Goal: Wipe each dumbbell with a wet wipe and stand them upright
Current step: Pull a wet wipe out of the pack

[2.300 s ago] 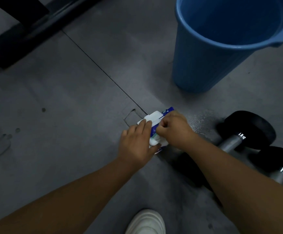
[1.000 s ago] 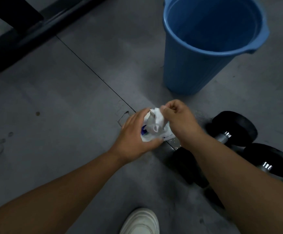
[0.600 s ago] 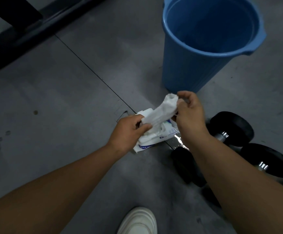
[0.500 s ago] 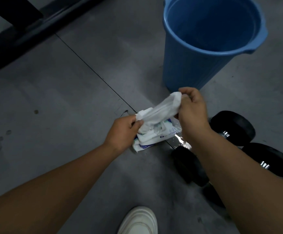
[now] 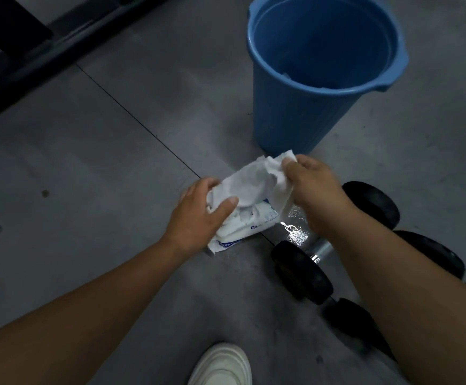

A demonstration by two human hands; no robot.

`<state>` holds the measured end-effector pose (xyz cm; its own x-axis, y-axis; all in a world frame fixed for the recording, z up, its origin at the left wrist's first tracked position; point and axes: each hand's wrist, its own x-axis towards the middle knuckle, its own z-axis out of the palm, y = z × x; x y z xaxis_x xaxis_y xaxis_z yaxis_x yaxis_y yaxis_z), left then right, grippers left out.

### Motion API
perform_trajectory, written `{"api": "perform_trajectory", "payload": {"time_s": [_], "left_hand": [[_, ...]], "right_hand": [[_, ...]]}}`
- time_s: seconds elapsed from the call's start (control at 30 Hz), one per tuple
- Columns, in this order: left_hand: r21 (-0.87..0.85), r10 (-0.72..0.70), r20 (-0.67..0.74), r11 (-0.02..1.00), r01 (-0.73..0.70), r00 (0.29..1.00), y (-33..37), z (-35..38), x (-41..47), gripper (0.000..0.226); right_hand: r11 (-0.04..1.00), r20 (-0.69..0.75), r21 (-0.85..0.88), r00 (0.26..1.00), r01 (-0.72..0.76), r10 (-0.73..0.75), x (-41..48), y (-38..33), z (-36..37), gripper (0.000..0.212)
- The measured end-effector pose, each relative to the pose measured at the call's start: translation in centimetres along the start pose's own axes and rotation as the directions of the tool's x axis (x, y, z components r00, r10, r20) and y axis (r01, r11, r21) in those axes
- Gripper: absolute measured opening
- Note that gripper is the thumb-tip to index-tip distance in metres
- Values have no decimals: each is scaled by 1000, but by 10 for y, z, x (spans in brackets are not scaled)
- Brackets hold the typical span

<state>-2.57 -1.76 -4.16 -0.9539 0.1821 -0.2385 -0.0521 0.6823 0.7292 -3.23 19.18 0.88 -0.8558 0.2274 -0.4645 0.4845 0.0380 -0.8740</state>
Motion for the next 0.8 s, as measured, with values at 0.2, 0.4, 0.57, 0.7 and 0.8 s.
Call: {"api": "perform_trajectory", "payload": {"time_s": [0.2, 0.4, 0.57, 0.7, 0.8], "left_hand": [[-336, 108, 169, 941, -46, 980, 54, 3, 3, 65], [-325, 84, 90, 944, -51, 992, 55, -9, 7, 5], [-411, 36, 60, 912, -8, 998, 57, -15, 5, 30], [-164, 13, 242, 986, 27, 970, 55, 2, 7, 64], [109, 46, 269, 991, -78, 962, 37, 12, 9, 56]], "right_hand": [[979, 310, 140, 946, -149, 99, -16, -8, 11, 22], [999, 90, -52, 996, -3, 7, -11, -7, 1, 8], [988, 177, 144, 984, -49, 23, -14, -10, 6, 18], [988, 173, 127, 983, -87, 64, -14, -9, 21, 23], [995, 11, 74, 998, -67, 67, -10, -3, 24, 24]]}}
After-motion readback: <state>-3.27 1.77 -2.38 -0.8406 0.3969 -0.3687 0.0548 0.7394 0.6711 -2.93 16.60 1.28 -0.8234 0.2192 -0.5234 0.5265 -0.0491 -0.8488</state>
